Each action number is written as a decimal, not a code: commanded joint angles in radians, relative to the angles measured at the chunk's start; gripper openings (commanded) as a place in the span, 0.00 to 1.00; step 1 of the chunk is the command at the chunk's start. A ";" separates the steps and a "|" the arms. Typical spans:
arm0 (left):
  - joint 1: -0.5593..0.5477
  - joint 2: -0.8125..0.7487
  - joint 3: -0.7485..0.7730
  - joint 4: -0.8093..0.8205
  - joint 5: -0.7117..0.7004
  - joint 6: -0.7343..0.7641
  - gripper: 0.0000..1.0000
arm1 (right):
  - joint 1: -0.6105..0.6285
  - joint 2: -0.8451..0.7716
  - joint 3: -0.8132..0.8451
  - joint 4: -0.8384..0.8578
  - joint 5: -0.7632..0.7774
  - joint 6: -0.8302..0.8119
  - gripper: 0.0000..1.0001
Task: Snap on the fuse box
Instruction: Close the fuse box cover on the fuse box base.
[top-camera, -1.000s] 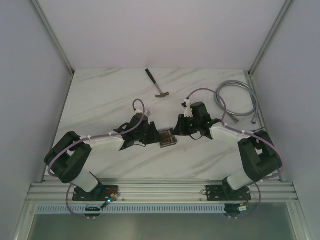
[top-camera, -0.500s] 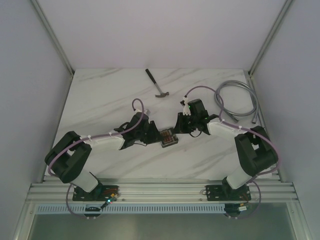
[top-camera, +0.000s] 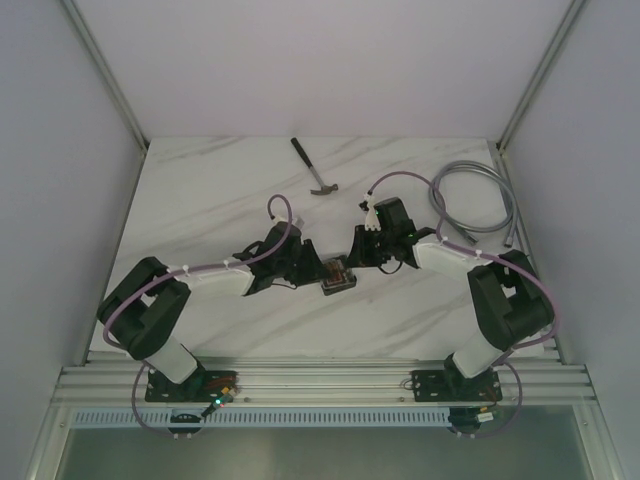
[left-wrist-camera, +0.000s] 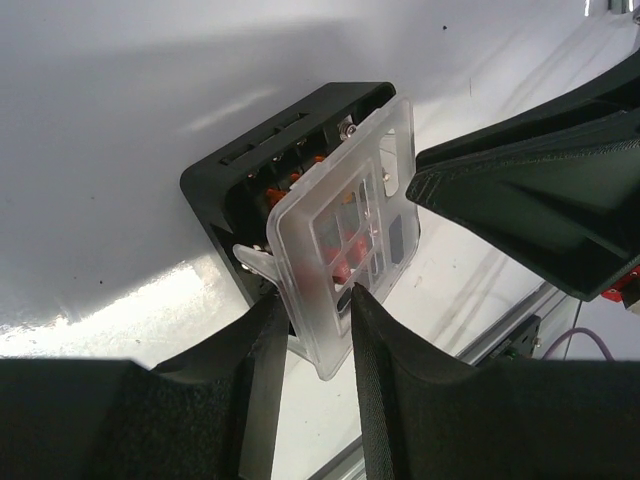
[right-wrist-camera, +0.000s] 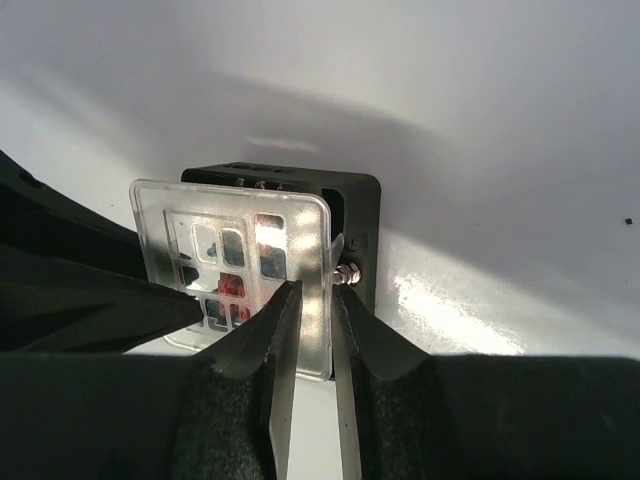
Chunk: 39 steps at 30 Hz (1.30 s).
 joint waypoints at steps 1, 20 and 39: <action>-0.002 0.012 0.016 0.008 0.017 -0.014 0.40 | 0.007 -0.022 0.036 -0.008 0.011 -0.010 0.25; -0.013 0.034 0.037 -0.051 0.006 0.010 0.55 | 0.006 -0.050 0.037 -0.010 0.053 -0.013 0.30; -0.038 0.035 0.079 -0.128 -0.014 0.051 0.51 | -0.002 -0.110 -0.115 0.053 -0.025 0.043 0.58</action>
